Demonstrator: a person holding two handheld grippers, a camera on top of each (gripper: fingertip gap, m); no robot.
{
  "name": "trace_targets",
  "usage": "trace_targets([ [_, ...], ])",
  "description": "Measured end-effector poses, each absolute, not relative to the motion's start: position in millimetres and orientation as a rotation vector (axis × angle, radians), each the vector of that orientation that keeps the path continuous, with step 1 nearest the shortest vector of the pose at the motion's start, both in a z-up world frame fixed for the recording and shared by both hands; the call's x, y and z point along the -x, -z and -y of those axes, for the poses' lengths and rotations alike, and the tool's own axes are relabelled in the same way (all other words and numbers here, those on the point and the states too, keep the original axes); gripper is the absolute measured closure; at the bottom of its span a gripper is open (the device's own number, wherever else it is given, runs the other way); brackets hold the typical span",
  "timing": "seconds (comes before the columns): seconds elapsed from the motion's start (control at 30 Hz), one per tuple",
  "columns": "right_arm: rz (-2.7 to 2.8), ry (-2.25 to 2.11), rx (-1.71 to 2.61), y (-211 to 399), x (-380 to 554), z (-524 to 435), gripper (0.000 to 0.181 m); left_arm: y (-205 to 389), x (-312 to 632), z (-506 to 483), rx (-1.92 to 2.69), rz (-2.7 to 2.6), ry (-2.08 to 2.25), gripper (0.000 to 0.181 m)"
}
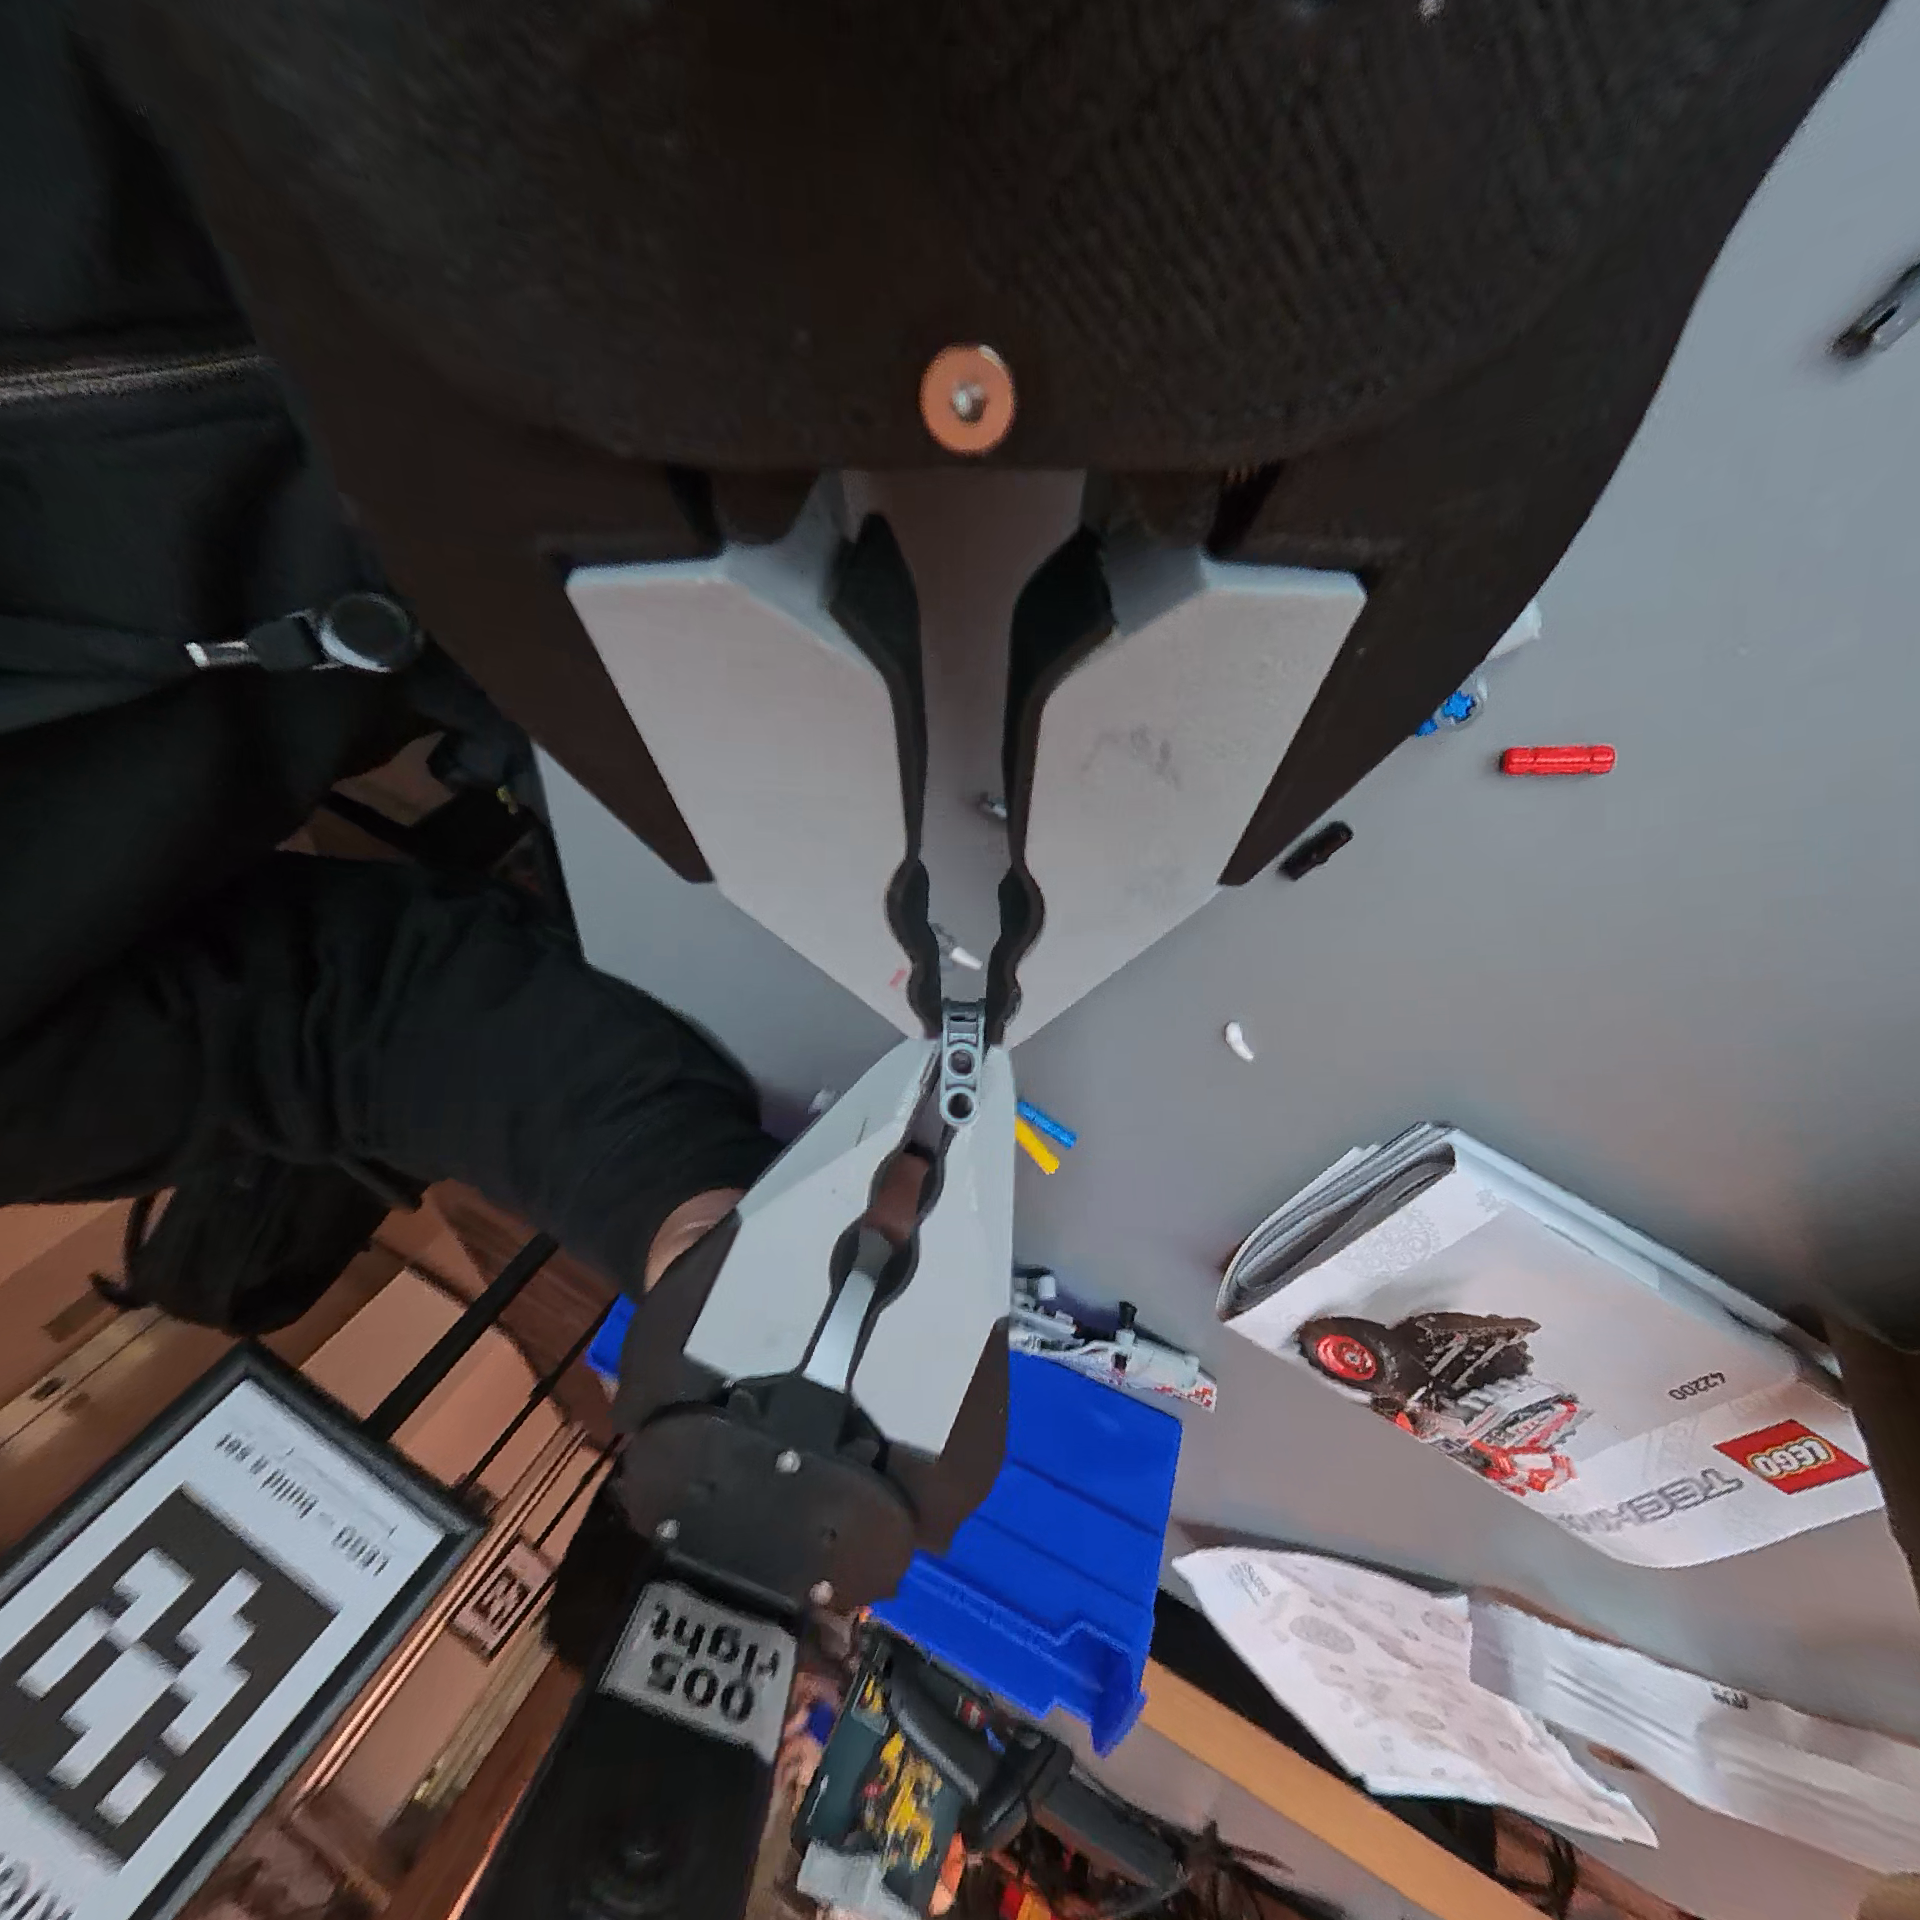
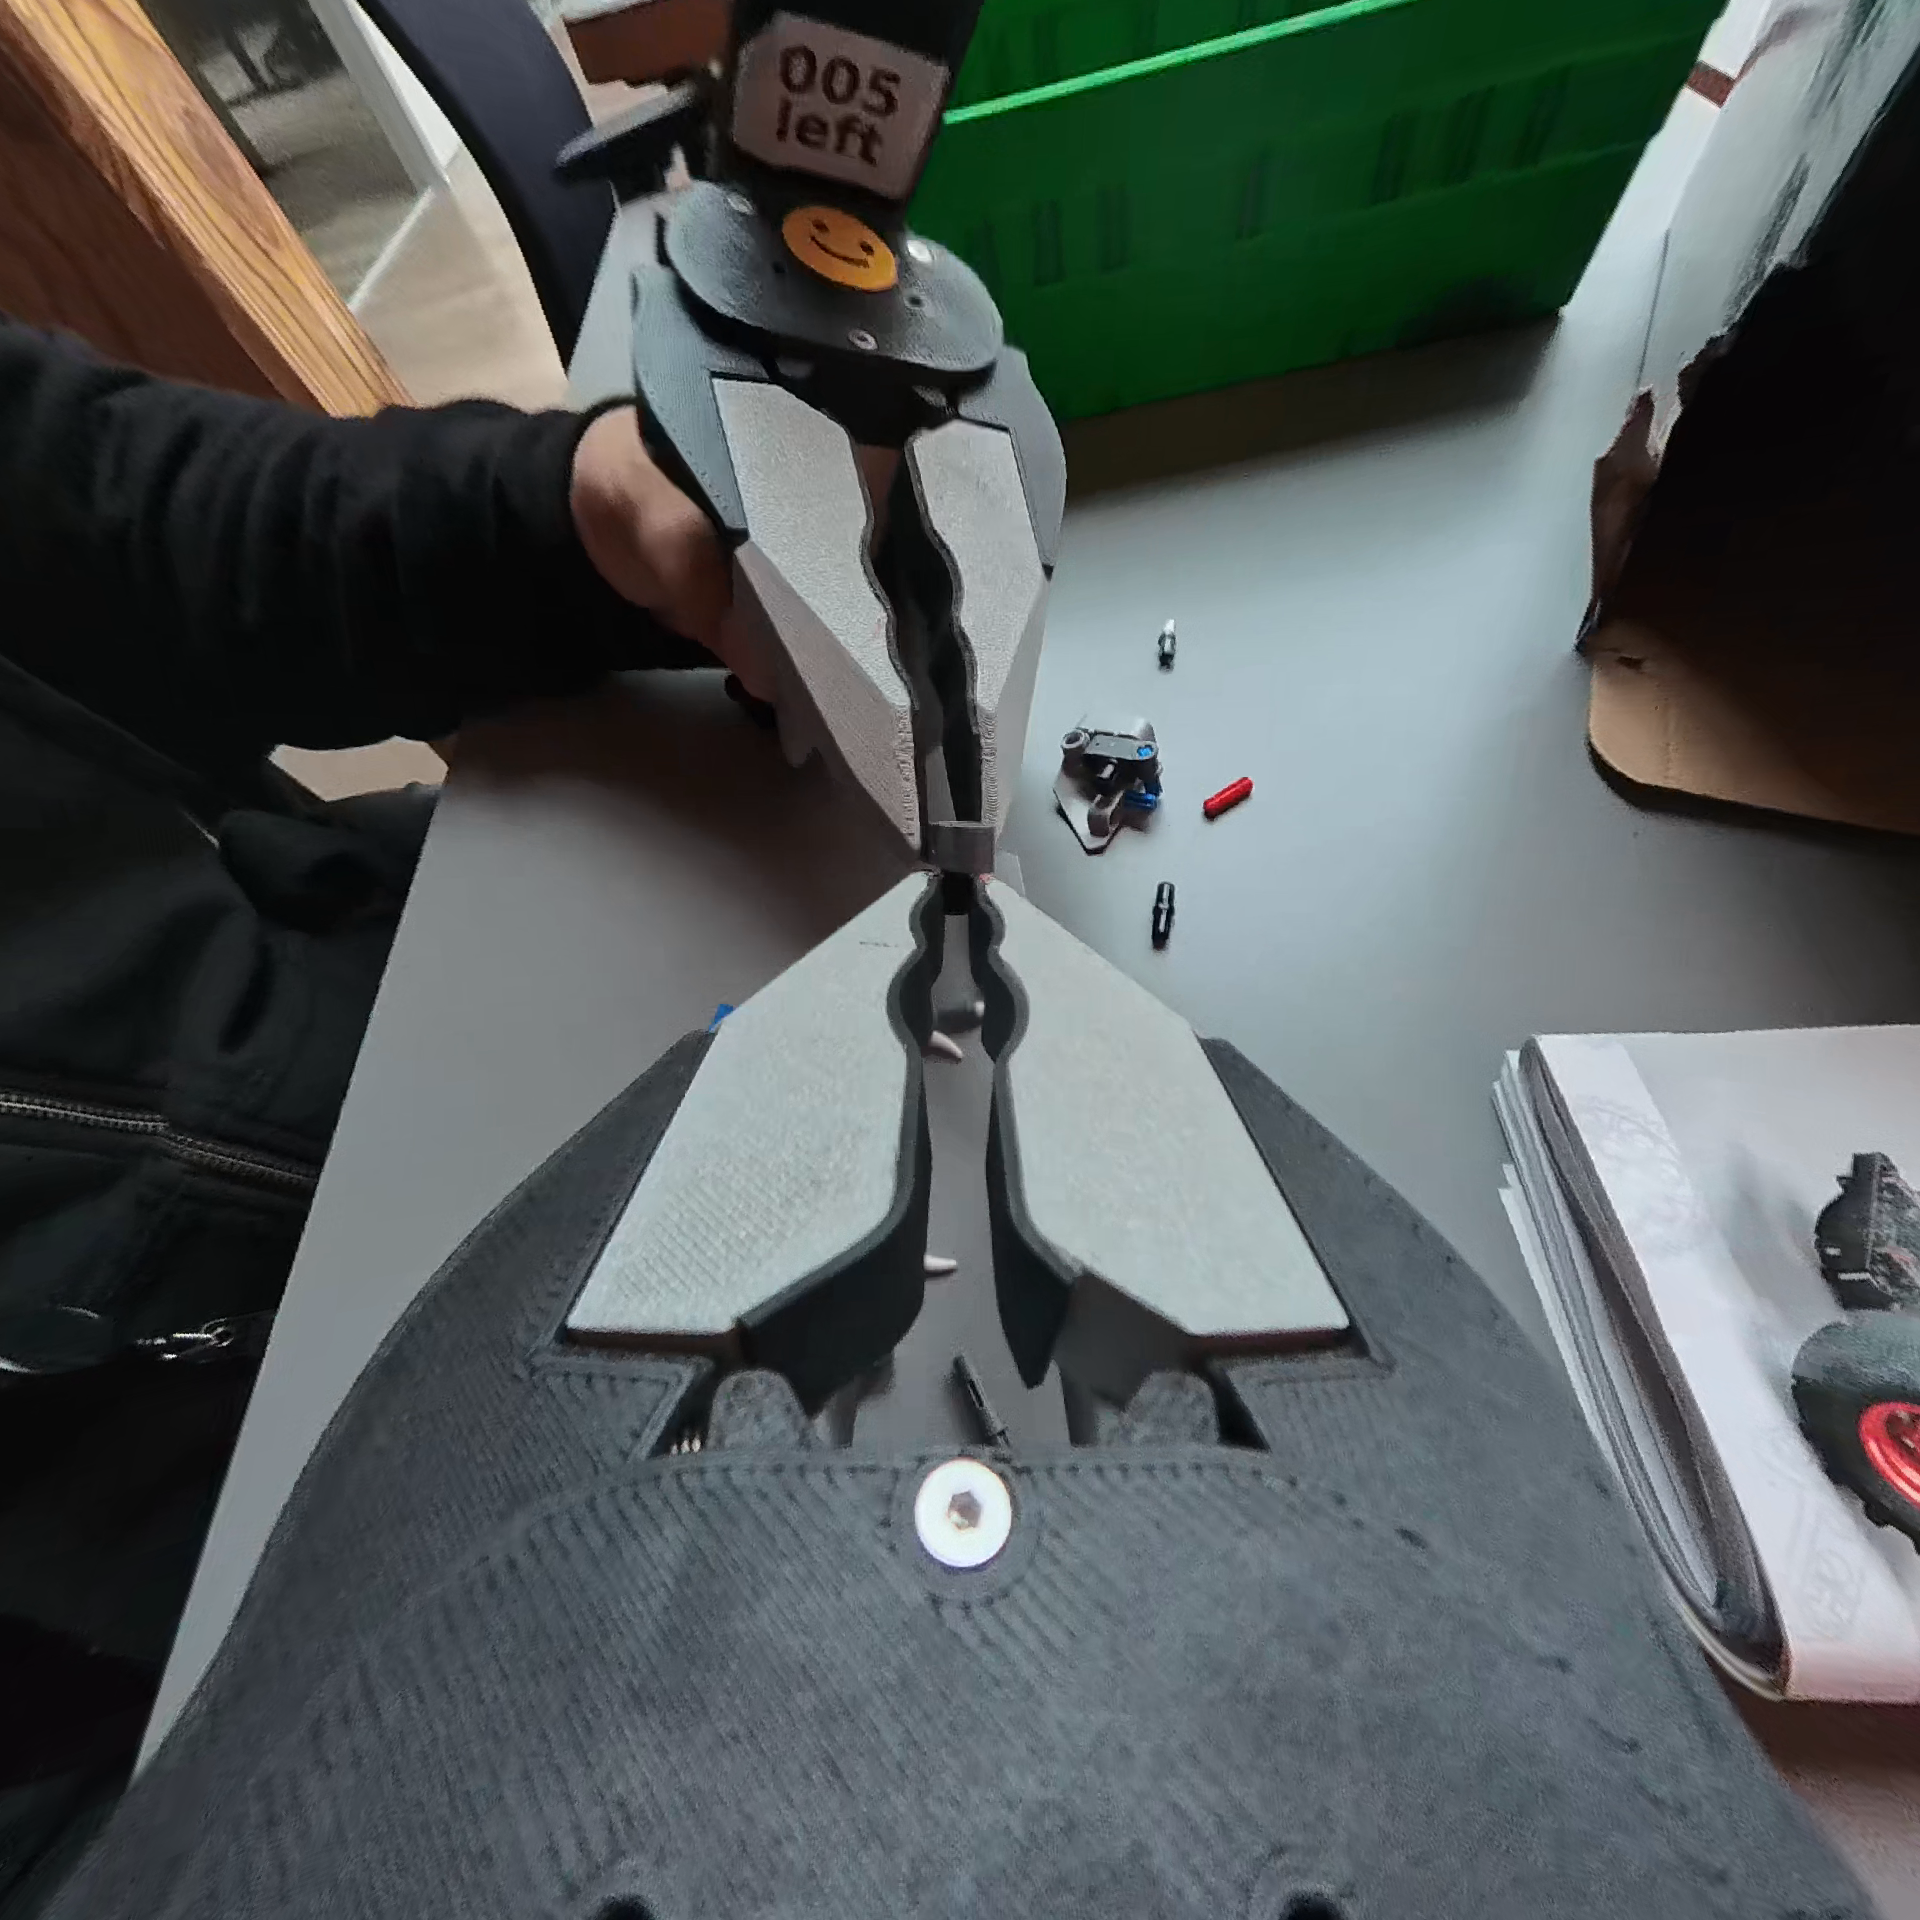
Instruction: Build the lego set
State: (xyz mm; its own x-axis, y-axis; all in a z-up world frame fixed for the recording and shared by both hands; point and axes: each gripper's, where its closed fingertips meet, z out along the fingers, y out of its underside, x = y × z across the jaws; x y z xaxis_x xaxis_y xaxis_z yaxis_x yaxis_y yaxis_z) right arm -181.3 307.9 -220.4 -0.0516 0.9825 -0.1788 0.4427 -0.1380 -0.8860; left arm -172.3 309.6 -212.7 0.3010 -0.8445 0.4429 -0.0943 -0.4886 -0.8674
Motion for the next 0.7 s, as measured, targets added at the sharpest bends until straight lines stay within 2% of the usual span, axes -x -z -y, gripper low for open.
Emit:
trace_targets([
  [0.37, 1.477, -1.255, 1.594, 208.0, 185.7, -302.7, 0.180, 195.0, 171.3, -306.6, 1.713, -0.808, 1.282, 0.175],
  [0.57, 1.562, -1.010, 1.734, 233.0, 182.6, -310.9, 0.181, 202.9, 174.6, -313.1, 1.739, -0.823, 1.024, 0.176],
  [0.63, 1.678, -0.798, 1.850, 271.3, 171.9, -314.5, 0.181, 161.5, 196.4, -320.9, 1.558, -0.655, 1.055, 0.176],
  [0.7, 1.600, -0.960, 1.665, 236.4, 188.3, -302.3, 0.181, 160.9, 212.7, -328.9, 1.569, -0.638, 1.010, 0.175],
])
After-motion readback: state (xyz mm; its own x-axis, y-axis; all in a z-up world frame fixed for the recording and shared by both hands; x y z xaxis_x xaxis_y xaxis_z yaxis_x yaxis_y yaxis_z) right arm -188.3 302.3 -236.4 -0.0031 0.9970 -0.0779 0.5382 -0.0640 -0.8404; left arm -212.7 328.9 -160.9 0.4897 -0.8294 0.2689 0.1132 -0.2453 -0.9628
